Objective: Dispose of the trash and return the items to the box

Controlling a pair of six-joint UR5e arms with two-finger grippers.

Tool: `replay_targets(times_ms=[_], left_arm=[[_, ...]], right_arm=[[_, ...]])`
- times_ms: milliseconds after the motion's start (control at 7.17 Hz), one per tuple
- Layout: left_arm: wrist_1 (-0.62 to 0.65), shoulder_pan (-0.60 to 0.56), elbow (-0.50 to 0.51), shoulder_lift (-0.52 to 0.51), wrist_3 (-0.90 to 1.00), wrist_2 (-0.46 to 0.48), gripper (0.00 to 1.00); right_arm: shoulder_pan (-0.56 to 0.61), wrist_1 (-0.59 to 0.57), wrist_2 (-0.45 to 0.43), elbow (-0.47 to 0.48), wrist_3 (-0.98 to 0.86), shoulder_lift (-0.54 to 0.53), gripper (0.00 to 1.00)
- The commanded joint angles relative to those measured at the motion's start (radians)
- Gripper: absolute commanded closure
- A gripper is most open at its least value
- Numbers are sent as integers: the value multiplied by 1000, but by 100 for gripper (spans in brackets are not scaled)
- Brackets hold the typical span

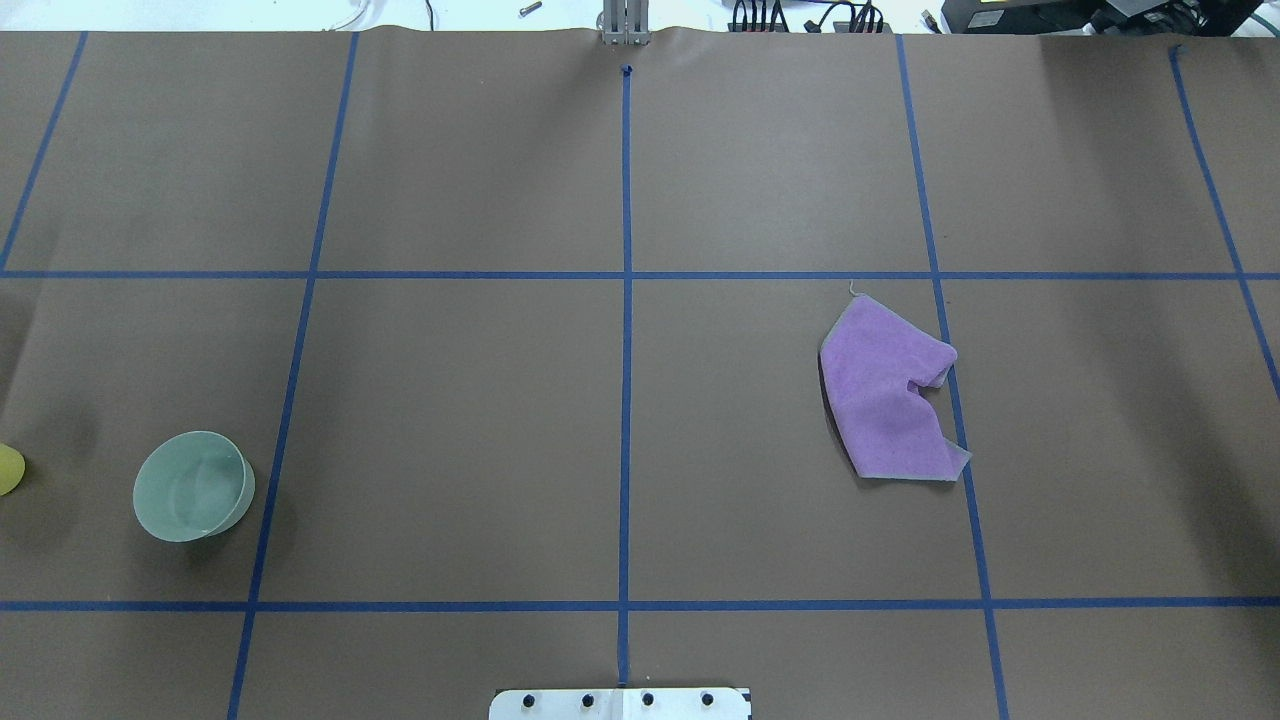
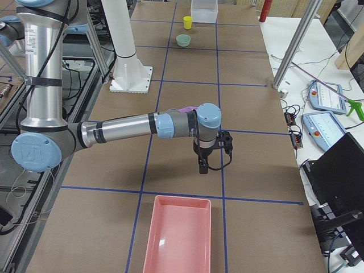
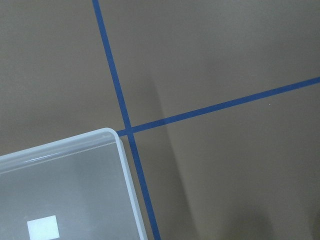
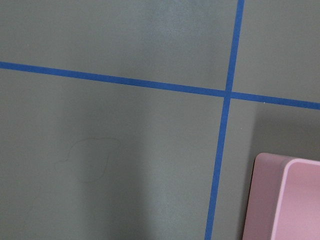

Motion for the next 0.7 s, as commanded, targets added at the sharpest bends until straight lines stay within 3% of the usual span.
replay_targets(times_ms=[0,558], left_arm=[[-1,0,-7,0,-5,-2,2],[1,1,-10,3,-10,2,2]], right_arm=[[0,0,-1,-1,0,2,0],[0,0,-1,1,0,8,0]])
